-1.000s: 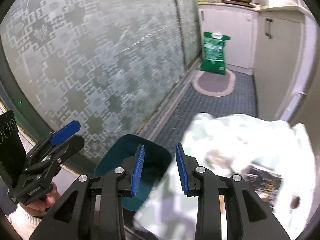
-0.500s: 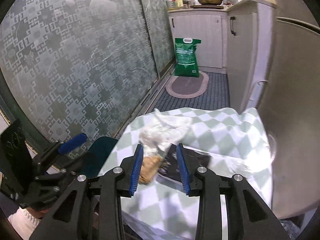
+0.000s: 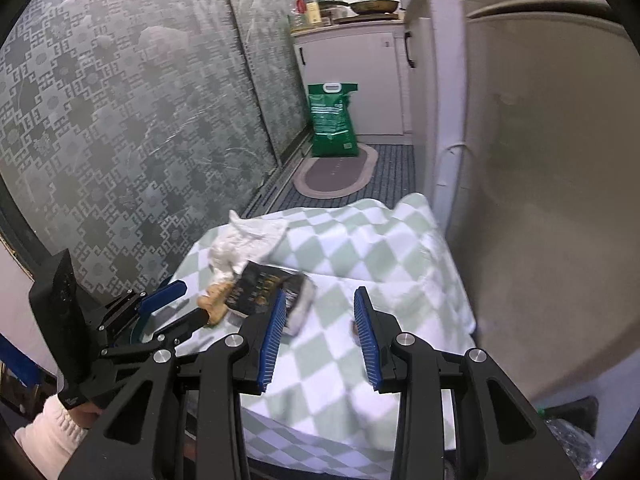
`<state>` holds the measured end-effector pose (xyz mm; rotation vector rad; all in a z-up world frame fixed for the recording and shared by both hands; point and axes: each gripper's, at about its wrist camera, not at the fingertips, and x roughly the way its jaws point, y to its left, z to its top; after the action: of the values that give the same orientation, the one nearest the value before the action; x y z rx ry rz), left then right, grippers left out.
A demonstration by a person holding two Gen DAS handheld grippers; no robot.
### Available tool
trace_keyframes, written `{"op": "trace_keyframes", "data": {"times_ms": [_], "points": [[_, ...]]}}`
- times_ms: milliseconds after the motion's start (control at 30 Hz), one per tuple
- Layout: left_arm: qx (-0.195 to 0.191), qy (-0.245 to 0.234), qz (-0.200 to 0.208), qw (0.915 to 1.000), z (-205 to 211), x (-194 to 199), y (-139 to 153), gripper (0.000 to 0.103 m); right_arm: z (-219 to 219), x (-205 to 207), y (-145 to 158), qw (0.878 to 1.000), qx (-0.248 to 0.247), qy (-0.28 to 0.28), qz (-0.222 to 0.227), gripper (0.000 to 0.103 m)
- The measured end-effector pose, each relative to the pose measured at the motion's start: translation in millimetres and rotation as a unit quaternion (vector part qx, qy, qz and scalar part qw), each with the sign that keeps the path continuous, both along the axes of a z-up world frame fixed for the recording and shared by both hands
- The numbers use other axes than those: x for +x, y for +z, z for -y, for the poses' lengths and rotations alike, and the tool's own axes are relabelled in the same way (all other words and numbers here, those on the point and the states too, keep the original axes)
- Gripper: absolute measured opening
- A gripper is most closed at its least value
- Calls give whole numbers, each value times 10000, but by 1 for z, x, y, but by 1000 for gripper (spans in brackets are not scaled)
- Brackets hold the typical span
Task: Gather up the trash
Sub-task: 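Grasp the ginger root with the left tool while the right tool grasps the white cap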
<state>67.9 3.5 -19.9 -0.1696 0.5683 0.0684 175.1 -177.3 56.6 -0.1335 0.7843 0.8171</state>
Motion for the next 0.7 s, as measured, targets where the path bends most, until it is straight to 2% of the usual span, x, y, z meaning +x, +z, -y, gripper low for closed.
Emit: {"op": "trace_keyframes", "data": {"times_ms": [200, 300, 367, 433, 700], "points": [[143, 49, -175, 9997, 9, 10, -8, 56, 18, 4, -3, 9999, -9, -113, 2, 39], [218, 118, -215, 9995, 12, 12, -9, 52, 23, 6, -4, 9999, -43, -158, 3, 43], [240, 156, -240, 9993, 12, 14, -10, 46, 26, 6, -6, 9998, -85, -159, 16, 44], [233, 189, -258, 9992, 11, 15, -10, 38, 25, 5, -12, 9997, -215, -65, 40, 44], [177, 172, -241, 9994, 8, 15, -9, 37, 15, -4, -37, 9931, -1077, 112, 442, 44]]}}
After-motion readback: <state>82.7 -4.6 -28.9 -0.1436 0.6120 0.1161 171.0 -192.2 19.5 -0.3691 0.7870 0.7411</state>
